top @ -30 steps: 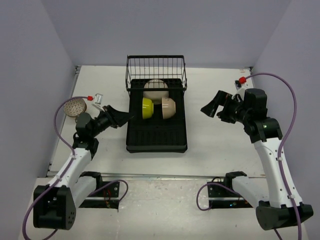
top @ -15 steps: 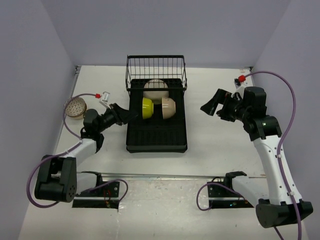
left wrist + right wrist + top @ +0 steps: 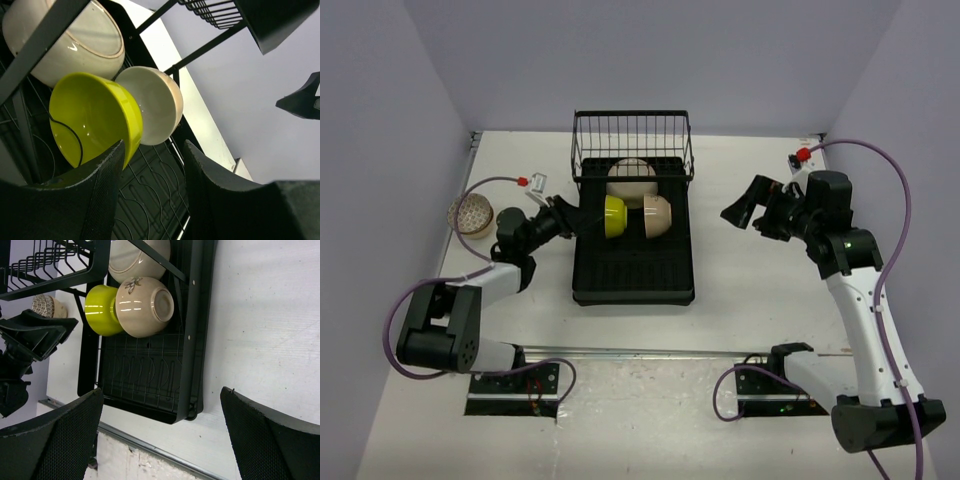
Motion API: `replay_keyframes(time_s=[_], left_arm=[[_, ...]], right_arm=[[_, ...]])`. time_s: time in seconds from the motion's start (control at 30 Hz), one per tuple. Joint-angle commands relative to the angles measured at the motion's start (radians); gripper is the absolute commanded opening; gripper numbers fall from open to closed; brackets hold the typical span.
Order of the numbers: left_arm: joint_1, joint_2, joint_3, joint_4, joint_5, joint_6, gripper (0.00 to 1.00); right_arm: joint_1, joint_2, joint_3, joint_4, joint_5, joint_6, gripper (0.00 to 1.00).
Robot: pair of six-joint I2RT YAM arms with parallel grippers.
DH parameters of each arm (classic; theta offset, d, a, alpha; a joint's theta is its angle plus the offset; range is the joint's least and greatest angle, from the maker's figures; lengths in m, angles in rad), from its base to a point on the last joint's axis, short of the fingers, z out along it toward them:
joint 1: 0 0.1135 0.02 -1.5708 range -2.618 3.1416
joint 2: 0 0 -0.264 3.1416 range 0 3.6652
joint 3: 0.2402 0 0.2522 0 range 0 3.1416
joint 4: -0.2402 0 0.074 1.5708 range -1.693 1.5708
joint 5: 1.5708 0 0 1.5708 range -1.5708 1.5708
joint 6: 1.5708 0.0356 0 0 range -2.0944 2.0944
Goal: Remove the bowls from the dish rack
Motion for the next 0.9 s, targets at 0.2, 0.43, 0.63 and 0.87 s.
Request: replay_keyframes(time_s=[0.2, 0.43, 0.63, 0.87], left_arm=[[-0.031, 0.079, 0.066, 0.101, -0.041, 0.020, 0.51], [-0.083, 0.123, 0.086, 0.115, -0.084, 0.015, 0.51], [-0.098, 0.163, 0.106, 0.116, -0.102, 0.014, 0.51], [-0.103, 0.194, 0.114, 0.104, -0.124, 0.009, 0.50]], right_arm=[[0.005, 0.018, 0.035, 0.043, -0.012, -0.012, 0.99], [0.005, 0.038, 0.046, 0.041, -0.009, -0.018, 0.99], [0.005, 0.049, 0.063, 0.034, -0.002, -0.029, 0.99], [0.005, 0.055, 0.049, 0.041, -0.004, -0.032, 0.99]])
